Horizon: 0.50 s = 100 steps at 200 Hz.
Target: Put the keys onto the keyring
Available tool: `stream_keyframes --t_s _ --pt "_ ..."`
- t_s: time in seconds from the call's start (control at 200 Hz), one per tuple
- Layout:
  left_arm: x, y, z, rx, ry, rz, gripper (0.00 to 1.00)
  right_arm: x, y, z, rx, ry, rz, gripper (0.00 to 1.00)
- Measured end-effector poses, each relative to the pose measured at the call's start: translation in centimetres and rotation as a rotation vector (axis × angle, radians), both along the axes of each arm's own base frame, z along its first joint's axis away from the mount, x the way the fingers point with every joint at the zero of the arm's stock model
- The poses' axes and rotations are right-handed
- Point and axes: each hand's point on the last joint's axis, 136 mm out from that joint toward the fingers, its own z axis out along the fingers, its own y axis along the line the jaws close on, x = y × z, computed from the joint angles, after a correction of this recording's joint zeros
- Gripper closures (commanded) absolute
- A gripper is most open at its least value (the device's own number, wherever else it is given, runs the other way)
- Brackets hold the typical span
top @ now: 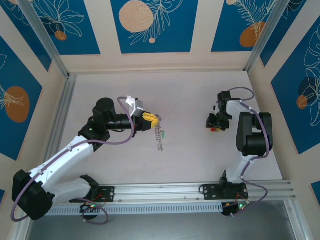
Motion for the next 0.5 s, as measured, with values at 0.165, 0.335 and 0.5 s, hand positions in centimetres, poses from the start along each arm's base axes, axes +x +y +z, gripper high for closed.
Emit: stream_keyframes --t_s 0.165,0.335,0.5 --pt "0.1 0.0 -0.2 0.002 0.003 0.000 1.00 -0.4 3.0 0.1 0.037 0.013 0.050 0.58" --pt "0.0 0.0 -0.2 0.003 0.004 0.000 1.00 -0.5 5.0 0.4 0.049 0.018 0.101 0.60" --pt "0.0 0.0 -0.2 0.002 0.002 0.000 1.00 -0.5 5.0 0.2 0.037 0.021 0.106 0.70"
